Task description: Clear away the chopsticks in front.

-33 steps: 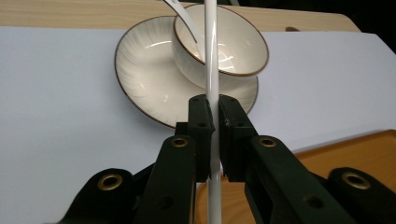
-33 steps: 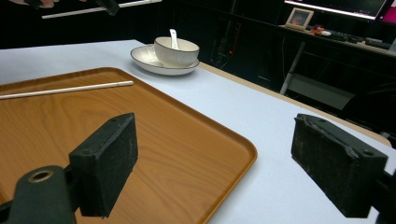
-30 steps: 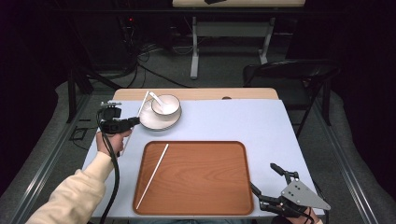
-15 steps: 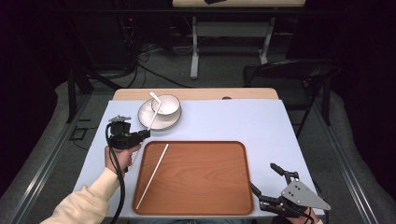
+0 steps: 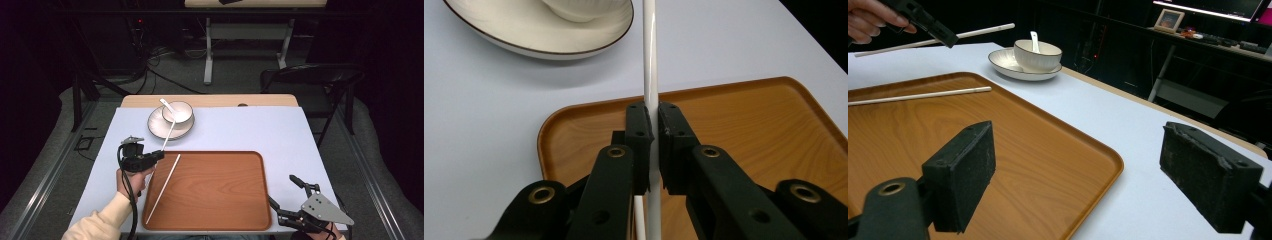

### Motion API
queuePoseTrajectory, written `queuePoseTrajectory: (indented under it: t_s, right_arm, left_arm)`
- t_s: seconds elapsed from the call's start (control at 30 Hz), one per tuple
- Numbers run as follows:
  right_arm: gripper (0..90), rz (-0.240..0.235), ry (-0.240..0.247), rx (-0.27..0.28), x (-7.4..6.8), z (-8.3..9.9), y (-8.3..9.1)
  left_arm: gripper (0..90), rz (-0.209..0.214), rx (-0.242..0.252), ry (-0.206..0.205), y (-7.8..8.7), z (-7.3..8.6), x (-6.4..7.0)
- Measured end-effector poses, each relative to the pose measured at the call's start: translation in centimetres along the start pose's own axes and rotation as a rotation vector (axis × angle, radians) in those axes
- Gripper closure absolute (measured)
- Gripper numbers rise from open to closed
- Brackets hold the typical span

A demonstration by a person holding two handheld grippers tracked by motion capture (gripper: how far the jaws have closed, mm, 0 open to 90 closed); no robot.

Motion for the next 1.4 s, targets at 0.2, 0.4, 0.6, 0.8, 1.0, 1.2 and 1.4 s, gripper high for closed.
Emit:
queuePoseTrajectory:
  t_s: [0.2,0.4,0.6,0.8,1.0,1.2,1.4]
  right_arm:
    - [14.0,-0.001,0.004,0.002,0.0,0.0,0.0]
    - [14.0,0.000,-0.002,-0.001,0.0,0.0,0.0]
    - [14.0,0.000,-0.003,0.002,0.0,0.0,0.0]
    - [14.0,-0.001,-0.003,0.003,0.0,0.0,0.0]
    - [14.0,0.000,-0.001,0.000,0.2,0.1,0.1]
    - [14.0,-0.002,-0.004,0.002,0.2,0.1,0.1]
    - [14.0,-0.007,0.002,0.005,0.1,0.0,0.1]
  left_arm:
    - [84.5,-0.018,-0.015,0.023,-0.5,2.0,-0.4]
    - [84.4,-0.032,-0.038,0.046,-0.7,3.3,-0.9]
    - [84.5,-0.037,-0.065,0.048,-1.0,4.3,-1.0]
    - [84.4,-0.044,-0.095,0.052,-1.2,5.3,-1.0]
    - [84.5,-0.059,-0.112,0.052,-1.4,6.1,-1.1]
    - [84.4,-0.075,-0.129,0.050,-1.6,6.4,-1.0]
    - [84.2,-0.111,-0.176,0.072,-1.7,7.3,-1.4]
Point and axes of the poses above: each handheld gripper's, and its own axes: y roughly backward along the jaws, z roughly out of its underside, x roughly to its right, the point moved 9 cm from there along -y, roughly forward along the jaws, and after that the axes turned 11 degrees about z, right-handed, at the moved point
